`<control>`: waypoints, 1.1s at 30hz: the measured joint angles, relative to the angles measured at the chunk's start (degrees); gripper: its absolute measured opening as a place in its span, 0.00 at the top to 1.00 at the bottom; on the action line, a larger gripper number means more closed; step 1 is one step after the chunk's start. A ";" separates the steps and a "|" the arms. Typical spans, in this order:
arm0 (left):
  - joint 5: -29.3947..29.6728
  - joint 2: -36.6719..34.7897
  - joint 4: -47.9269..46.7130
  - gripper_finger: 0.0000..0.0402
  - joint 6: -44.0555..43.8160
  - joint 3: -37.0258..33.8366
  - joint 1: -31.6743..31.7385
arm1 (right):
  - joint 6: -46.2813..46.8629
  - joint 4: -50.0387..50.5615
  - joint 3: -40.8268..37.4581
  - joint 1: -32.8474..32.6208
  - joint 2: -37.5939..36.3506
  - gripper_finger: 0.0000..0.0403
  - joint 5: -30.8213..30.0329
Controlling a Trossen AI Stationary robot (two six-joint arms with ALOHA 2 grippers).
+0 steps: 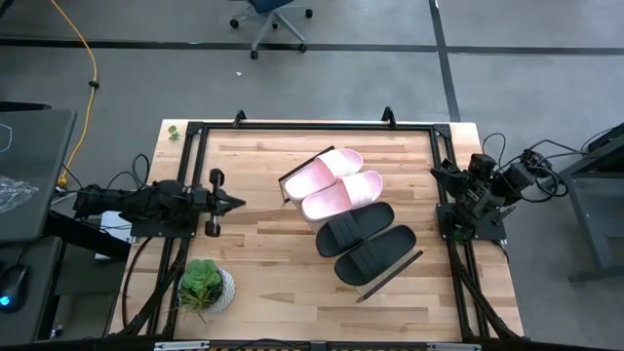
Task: Pick and place slides into the shelf
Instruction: Return to Home Position
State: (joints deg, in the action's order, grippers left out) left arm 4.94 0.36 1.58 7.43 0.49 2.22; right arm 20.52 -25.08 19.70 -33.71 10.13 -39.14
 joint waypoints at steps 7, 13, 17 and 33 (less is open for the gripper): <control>-2.10 0.48 -0.32 1.00 0.24 0.02 0.02 | -0.05 0.00 0.00 0.00 0.00 1.00 0.76; -3.50 2.30 -0.56 1.00 2.73 0.04 0.00 | -1.93 -0.04 0.00 0.00 -0.04 1.00 3.96; -3.49 2.90 -0.59 1.00 11.21 0.04 0.01 | -5.05 -1.37 0.00 0.00 -0.11 1.00 6.83; -3.46 2.90 -0.56 1.00 13.76 0.07 0.02 | -17.67 6.68 0.08 -0.04 -9.61 1.00 17.37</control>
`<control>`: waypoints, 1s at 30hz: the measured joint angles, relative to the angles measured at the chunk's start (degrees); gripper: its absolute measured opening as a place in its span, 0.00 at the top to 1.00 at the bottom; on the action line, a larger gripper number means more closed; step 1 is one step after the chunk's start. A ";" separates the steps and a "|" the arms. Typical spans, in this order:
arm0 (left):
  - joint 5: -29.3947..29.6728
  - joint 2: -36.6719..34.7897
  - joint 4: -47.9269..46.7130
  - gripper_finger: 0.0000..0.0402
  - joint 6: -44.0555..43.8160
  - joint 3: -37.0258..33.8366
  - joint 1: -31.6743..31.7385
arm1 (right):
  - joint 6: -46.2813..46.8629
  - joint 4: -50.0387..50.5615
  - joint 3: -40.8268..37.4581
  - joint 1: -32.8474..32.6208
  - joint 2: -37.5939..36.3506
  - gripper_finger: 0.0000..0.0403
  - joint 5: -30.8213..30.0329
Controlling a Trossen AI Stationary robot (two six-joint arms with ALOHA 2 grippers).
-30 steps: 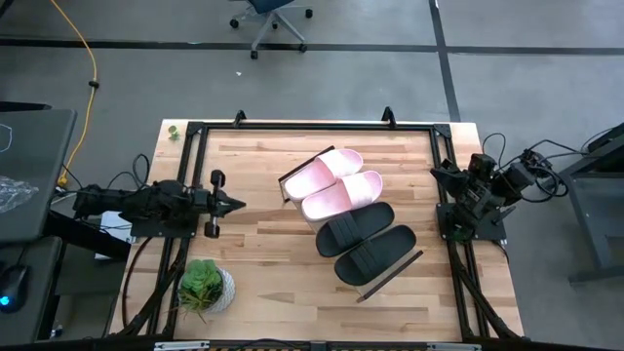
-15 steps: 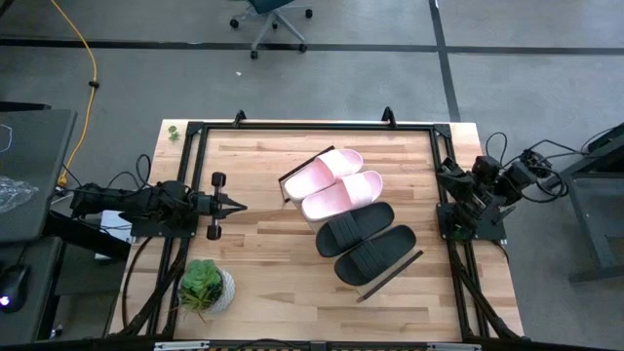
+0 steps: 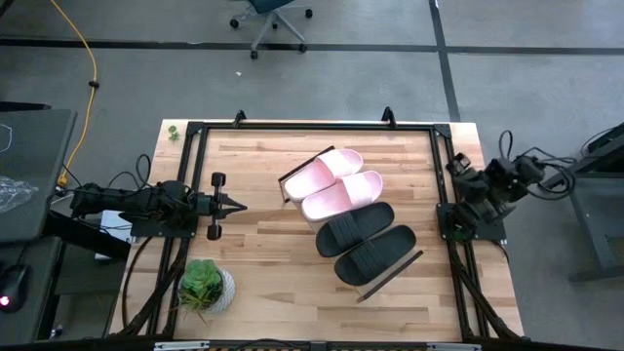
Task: Pick and place slides into the shelf
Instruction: Return to Home Position
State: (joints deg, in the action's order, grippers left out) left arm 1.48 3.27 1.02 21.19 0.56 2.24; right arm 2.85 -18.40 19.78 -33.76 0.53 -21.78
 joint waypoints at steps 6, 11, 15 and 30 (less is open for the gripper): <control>0.46 0.00 0.02 1.00 0.00 0.00 -0.01 | 8.56 10.42 -0.08 0.02 -0.25 1.00 2.99; 0.48 0.00 0.02 1.00 0.00 0.00 -0.02 | 8.72 12.41 -0.12 0.02 -0.23 1.00 6.91; 0.50 0.00 0.03 1.00 0.00 0.00 -0.02 | 5.97 2.52 -5.30 0.02 -0.23 1.00 8.56; 0.68 0.00 0.07 1.00 -0.02 0.00 -0.01 | 3.81 -15.90 -19.21 1.57 -0.24 1.00 14.53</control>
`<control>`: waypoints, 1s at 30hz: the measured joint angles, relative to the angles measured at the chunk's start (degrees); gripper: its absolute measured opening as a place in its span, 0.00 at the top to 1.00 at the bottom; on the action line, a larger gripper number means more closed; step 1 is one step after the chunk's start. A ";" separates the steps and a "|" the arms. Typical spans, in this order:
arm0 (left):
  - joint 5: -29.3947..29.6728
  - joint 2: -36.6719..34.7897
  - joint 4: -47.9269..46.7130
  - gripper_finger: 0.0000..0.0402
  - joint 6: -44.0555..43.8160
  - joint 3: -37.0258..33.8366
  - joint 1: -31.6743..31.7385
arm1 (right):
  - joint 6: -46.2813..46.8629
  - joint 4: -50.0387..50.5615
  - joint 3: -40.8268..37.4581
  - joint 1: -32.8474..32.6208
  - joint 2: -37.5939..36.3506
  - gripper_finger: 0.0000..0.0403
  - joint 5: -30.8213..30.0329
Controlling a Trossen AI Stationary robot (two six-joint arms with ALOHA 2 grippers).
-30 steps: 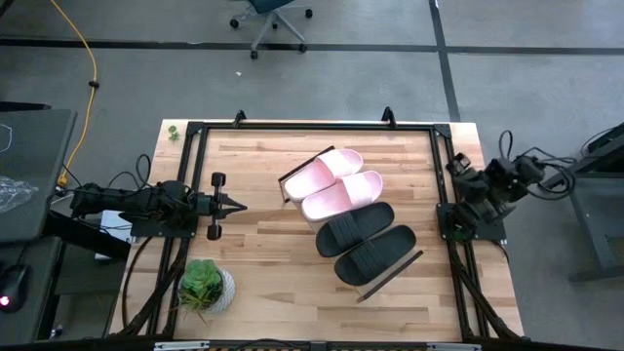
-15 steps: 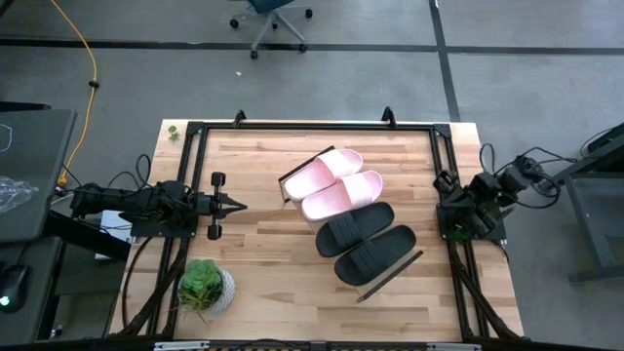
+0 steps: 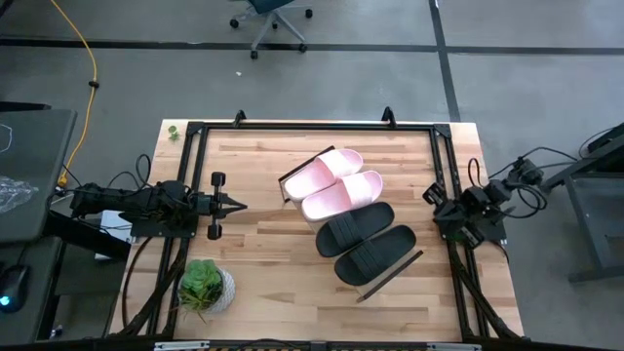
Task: Pick and place slides into the shelf
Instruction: Return to Home Position
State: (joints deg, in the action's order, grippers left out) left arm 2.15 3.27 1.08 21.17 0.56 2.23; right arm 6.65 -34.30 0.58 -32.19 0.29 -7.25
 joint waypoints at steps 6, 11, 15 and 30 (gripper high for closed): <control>0.00 0.00 0.00 1.00 0.00 0.00 0.01 | -0.24 1.15 0.00 7.52 -0.04 1.00 0.55; -0.01 0.00 0.00 1.00 0.00 0.00 0.00 | 3.33 5.51 0.00 16.57 -0.04 1.00 2.54; -0.02 0.00 0.02 1.00 0.00 0.00 0.00 | 3.94 12.05 0.00 22.68 -0.04 1.00 5.37; -0.02 0.00 0.01 1.00 0.00 0.00 0.00 | 2.61 27.35 0.02 36.94 -0.04 1.00 17.44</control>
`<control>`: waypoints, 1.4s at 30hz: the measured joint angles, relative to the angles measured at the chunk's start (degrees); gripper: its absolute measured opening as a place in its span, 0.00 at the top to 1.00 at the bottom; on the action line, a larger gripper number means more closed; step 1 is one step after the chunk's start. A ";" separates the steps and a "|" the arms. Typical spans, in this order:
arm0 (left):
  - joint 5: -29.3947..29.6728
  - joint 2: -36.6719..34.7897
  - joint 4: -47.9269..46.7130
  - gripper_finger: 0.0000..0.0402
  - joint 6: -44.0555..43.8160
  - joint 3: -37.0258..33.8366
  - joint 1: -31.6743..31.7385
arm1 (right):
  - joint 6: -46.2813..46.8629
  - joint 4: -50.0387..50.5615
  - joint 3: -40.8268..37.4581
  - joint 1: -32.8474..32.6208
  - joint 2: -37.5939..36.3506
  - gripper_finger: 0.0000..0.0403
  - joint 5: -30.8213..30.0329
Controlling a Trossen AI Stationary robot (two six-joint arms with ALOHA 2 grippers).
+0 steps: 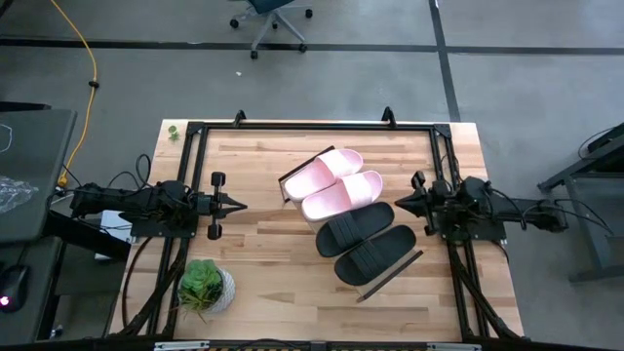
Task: Pick and place slides into the shelf
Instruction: Return to Home Position
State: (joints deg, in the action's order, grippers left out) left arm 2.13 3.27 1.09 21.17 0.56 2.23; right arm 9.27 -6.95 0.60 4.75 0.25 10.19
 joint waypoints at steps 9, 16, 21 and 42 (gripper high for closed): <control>-0.01 0.00 0.00 1.00 -0.01 0.00 0.01 | -0.54 4.41 0.00 3.02 0.11 1.00 2.31; -0.02 0.00 0.00 1.00 -0.01 0.00 0.01 | 1.16 5.19 0.00 3.52 0.13 1.00 -3.10; -0.04 0.00 0.01 1.00 0.00 0.00 0.01 | 1.11 5.73 0.00 3.52 0.13 1.00 -5.74; -0.04 0.00 0.01 1.00 -0.02 0.00 -0.01 | 1.19 5.85 0.02 3.52 0.15 1.00 -5.91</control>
State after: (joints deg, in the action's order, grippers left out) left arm 2.09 3.27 1.10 21.15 0.56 2.22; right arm 10.46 -1.10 0.62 8.27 0.40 4.27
